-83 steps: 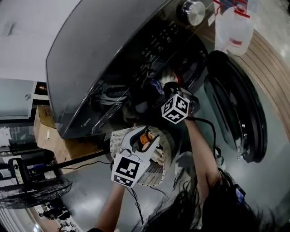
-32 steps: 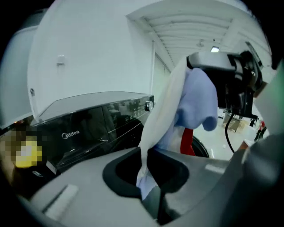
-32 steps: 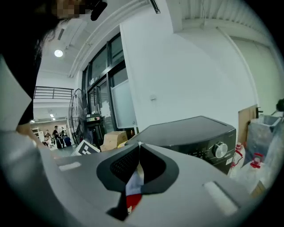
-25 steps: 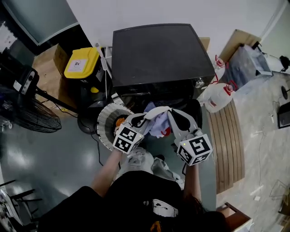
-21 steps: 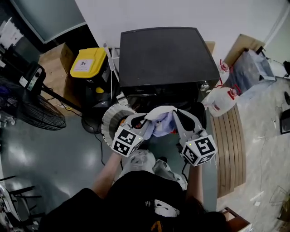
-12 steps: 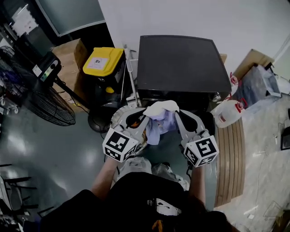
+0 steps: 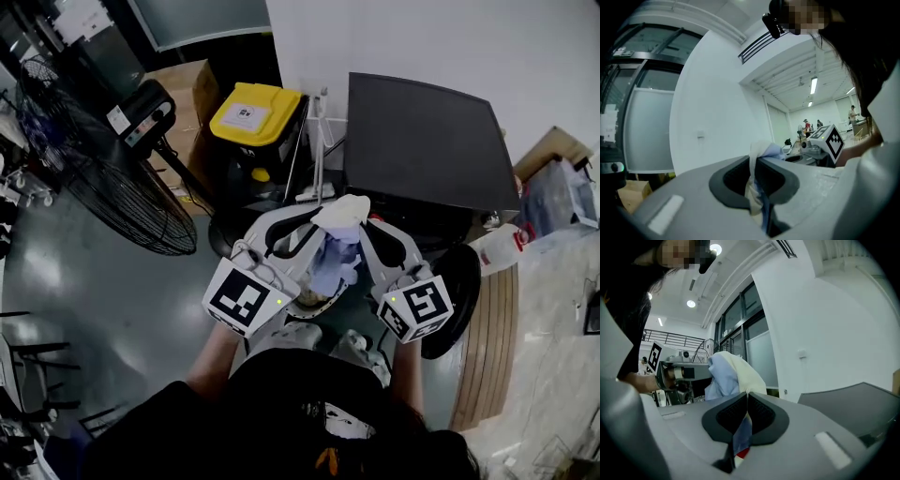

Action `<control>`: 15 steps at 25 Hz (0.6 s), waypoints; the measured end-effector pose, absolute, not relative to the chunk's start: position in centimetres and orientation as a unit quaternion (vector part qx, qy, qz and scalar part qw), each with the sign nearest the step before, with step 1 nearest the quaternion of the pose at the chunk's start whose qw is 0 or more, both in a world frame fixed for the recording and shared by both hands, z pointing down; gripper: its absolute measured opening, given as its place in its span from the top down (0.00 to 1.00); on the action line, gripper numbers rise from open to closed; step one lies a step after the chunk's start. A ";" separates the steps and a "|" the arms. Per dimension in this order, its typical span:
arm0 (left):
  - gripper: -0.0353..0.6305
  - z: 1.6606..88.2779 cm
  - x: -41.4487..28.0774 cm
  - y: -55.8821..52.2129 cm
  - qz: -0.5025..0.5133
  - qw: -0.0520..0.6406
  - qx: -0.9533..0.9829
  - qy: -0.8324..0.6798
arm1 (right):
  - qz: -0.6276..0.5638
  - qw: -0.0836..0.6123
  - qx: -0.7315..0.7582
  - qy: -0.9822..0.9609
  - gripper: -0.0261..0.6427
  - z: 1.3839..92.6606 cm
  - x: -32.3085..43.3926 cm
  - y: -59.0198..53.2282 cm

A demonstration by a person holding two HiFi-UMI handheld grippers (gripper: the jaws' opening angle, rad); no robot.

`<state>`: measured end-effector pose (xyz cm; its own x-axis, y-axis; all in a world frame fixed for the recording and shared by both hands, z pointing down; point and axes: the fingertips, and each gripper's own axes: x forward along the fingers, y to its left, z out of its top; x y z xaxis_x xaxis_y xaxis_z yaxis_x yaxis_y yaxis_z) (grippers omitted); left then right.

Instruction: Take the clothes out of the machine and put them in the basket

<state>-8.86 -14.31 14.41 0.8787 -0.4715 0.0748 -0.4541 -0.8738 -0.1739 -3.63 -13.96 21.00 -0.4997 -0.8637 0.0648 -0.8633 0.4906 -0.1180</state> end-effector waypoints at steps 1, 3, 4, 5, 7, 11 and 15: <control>0.90 13.8 -9.6 -14.6 -0.055 0.084 -0.966 0.237 | -0.063 0.006 -0.497 0.865 0.91 20.6 -4.7 -14.4; 0.90 13.0 -11.1 -15.1 -0.051 0.095 -0.966 0.235 | -0.058 0.014 -0.494 0.868 0.91 20.0 -6.5 -15.2; 0.90 12.9 -11.8 -15.4 -0.050 0.097 -0.966 0.235 | -0.059 0.017 -0.493 0.868 0.91 19.9 -7.3 -15.5; 0.90 13.0 -12.6 -15.7 -0.051 0.098 -0.965 0.236 | -0.063 0.020 -0.492 0.868 0.92 20.0 -8.1 -15.8; 0.90 13.4 -13.9 -16.2 -0.052 0.094 -0.965 0.238 | -0.073 0.027 -0.490 0.868 0.92 20.4 -9.4 -16.2; 0.90 14.9 -16.0 -16.9 -0.065 0.080 -0.966 0.236 | -0.089 0.023 -0.492 0.866 0.92 21.7 -11.4 -16.8; 0.90 17.5 -16.7 -17.3 -0.088 0.062 -0.967 0.230 | -0.112 0.005 -0.501 0.858 0.92 24.2 -12.1 -17.1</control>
<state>-16.73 -17.26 17.51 0.8791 -0.4552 0.1415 -0.4335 -0.8869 -0.1598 -12.14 -17.07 24.17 -0.4973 -0.8613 0.1045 -0.8591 0.4721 -0.1976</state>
